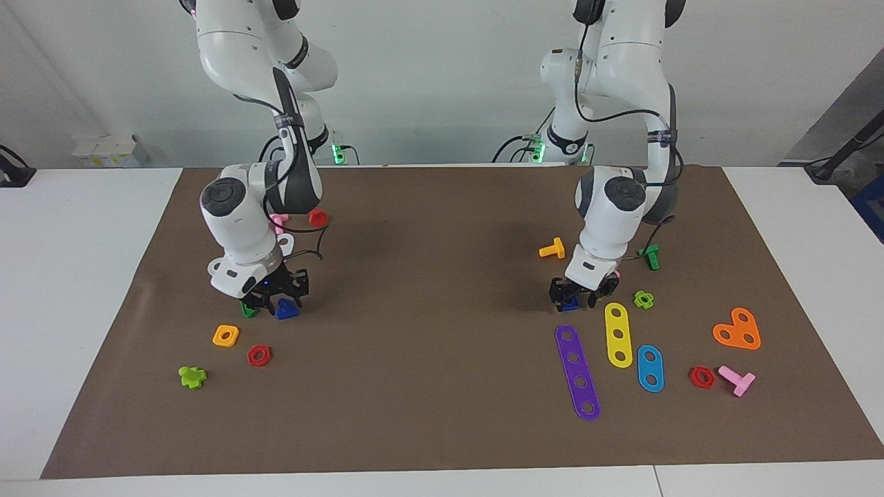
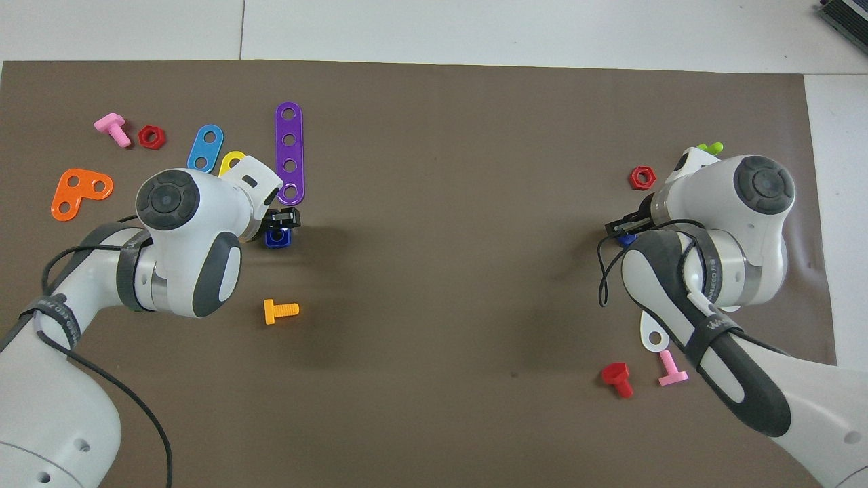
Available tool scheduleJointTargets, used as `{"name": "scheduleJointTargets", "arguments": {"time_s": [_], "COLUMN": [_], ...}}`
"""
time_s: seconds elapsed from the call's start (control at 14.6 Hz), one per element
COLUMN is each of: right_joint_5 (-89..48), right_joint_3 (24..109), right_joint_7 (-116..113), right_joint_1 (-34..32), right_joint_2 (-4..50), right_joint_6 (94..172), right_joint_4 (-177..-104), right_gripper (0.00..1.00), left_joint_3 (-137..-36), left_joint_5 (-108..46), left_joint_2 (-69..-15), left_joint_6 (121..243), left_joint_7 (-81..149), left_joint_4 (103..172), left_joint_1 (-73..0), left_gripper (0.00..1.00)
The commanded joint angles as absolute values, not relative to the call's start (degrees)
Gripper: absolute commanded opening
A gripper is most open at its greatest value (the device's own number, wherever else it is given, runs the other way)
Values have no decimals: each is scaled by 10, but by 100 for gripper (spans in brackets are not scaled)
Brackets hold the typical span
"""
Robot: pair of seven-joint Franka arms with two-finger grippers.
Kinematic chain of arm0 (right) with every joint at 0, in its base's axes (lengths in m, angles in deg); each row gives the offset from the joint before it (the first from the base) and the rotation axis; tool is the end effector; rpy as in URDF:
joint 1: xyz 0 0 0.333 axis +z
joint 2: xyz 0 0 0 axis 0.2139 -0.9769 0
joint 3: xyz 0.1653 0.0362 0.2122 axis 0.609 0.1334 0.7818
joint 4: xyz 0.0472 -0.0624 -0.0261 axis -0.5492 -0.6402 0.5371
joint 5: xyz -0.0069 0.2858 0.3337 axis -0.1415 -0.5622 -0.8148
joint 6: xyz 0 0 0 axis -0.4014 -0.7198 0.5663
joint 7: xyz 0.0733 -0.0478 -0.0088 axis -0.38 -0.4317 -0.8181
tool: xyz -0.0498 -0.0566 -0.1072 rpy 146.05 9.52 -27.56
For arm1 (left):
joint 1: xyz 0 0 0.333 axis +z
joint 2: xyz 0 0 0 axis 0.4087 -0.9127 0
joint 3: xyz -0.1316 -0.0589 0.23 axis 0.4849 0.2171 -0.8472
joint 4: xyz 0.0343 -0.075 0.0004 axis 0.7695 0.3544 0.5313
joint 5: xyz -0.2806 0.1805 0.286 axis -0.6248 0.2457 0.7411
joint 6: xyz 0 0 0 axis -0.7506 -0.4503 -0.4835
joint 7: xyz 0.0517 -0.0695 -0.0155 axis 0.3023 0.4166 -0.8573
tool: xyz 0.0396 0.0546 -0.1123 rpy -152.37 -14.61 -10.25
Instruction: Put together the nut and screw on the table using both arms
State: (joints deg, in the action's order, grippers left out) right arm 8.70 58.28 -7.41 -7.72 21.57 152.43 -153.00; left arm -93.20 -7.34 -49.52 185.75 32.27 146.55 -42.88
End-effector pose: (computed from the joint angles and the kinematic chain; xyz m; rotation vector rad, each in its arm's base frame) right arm 0.6257 0.0378 0.2099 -3.1051 -0.4591 -0.1059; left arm 0.6036 -0.1616 0.1989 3.1096 0.0726 0.1776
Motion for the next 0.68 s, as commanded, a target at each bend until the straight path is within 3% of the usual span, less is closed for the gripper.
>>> {"name": "scheduleJointTargets", "arguments": {"time_s": [0.0,0.07,0.14,0.2,0.27,0.41,0.61], "right_joint_5": [73,73,73,73,73,73,73], "right_joint_3": [585,585,585,585,585,585,586], "right_joint_7": [-95,-95,-95,-94,-87,-78,-67], "right_joint_1": [-81,-81,-82,-81,-82,-82,-81], "right_joint_2": [213,213,213,213,213,210,209], "right_joint_6": [1541,1541,1541,1541,1541,1543,1534], "right_joint_4": [-1534,-1534,-1534,-1533,-1533,-1530,-1508], "right_gripper": [54,54,46,14,0,0,0], "left_joint_3": [-938,-938,-937,-938,-937,-938,-938], "left_joint_5": [-82,-82,-82,-82,-82,-82,-82], "left_joint_2": [-484,-483,-483,-483,-483,-483,-483], "left_joint_6": [1851,1847,1843,1842,1841,1841,1824], "left_joint_7": [320,320,320,320,320,320,322], "left_joint_4": [1483,1483,1482,1482,1480,1479,1475], "left_joint_1": [-436,-436,-436,-436,-437,-437,-437], "left_gripper": [63,61,60,59,58,55,36]}}
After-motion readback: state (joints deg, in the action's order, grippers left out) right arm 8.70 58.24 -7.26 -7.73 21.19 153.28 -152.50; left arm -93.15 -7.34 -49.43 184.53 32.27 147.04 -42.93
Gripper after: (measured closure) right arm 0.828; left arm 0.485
